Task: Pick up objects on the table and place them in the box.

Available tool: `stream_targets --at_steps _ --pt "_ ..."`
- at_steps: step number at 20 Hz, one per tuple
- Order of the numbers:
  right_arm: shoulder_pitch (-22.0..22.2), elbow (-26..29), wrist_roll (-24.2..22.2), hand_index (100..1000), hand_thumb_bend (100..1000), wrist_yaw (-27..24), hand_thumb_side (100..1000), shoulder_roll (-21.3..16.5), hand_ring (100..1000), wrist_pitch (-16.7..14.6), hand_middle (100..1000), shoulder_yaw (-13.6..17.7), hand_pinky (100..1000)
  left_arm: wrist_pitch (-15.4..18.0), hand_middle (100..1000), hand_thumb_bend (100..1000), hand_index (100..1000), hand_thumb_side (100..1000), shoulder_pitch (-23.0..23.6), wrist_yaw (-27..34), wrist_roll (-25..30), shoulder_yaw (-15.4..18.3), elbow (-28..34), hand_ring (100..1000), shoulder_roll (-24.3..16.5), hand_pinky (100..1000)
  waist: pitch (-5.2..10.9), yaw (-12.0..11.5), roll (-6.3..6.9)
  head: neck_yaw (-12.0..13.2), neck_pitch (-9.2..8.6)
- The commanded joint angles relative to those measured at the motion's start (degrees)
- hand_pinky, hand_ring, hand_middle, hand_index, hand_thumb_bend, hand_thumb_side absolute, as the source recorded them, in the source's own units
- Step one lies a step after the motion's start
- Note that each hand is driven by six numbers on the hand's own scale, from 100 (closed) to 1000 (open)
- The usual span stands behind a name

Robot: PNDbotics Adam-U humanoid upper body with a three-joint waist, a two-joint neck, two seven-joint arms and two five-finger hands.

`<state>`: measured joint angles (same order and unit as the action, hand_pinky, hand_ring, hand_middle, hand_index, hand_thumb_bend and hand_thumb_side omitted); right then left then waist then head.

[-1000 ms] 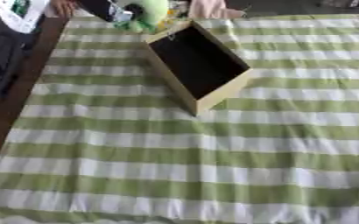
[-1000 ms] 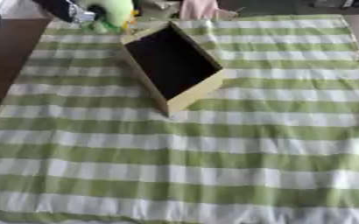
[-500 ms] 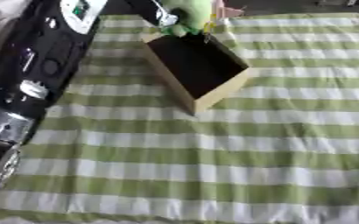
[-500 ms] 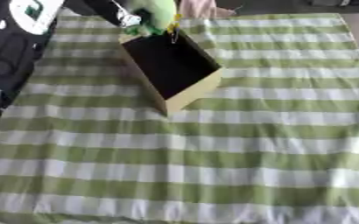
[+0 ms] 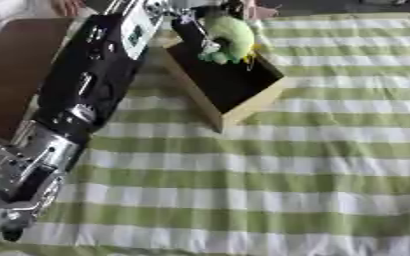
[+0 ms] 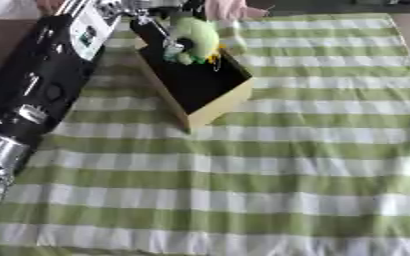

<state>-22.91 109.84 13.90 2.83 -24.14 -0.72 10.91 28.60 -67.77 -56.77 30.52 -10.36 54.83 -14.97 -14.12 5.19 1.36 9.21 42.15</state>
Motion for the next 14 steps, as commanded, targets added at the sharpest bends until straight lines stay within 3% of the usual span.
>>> stream_targets --at_steps 1,10,11,12,13,14 --pt "-0.87 0.85 -0.04 795 100 -0.58 1000 -0.63 619 0.07 577 0.35 648 0.15 522 100 673 150 -0.59 -0.88 -1.27 1.06 -0.75 569 0.39 335 0.83 0.05 -0.3 0.21 -0.53" --pt "-1.06 0.93 -0.11 794 100 -0.73 1000 -0.1 617 0.09 576 0.36 647 0.08 560 100 715 202 0.49 -3.59 -4.67 1.75 -3.79 606 3.27 391 0.44 0.19 -0.68 0.73 -1.03" --pt "-1.03 0.93 -0.09 794 100 -0.74 1000 -0.07 617 0.1 576 0.4 647 0.14 577 100 730 209 0.66 -4.4 -5.15 1.78 -4.23 623 3.38 415 0.41 0.22 -0.66 0.7 -1.08" --pt "-1.0 0.94 -0.08 794 100 -0.75 1000 -0.05 616 0.12 575 0.42 646 0.33 648 120 798 240 0.78 -5.37 -5.56 1.72 -4.55 701 3.44 539 0.38 0.25 -0.63 0.65 -1.1" --pt "-0.95 0.95 -0.08 794 100 -0.75 1000 -0.02 616 0.13 575 0.44 646 0.69 656 140 804 248 0.84 -6.55 -6.03 1.65 -4.68 709 3.44 551 0.37 0.28 -0.6 0.62 -1.06" --pt "-0.91 0.96 -0.09 793 100 -0.76 1000 0.0 616 0.14 575 0.46 646 1.09 717 261 868 290 0.88 -7.75 -6.57 1.65 -4.73 771 3.43 634 0.36 0.29 -0.58 0.61 -1.04"
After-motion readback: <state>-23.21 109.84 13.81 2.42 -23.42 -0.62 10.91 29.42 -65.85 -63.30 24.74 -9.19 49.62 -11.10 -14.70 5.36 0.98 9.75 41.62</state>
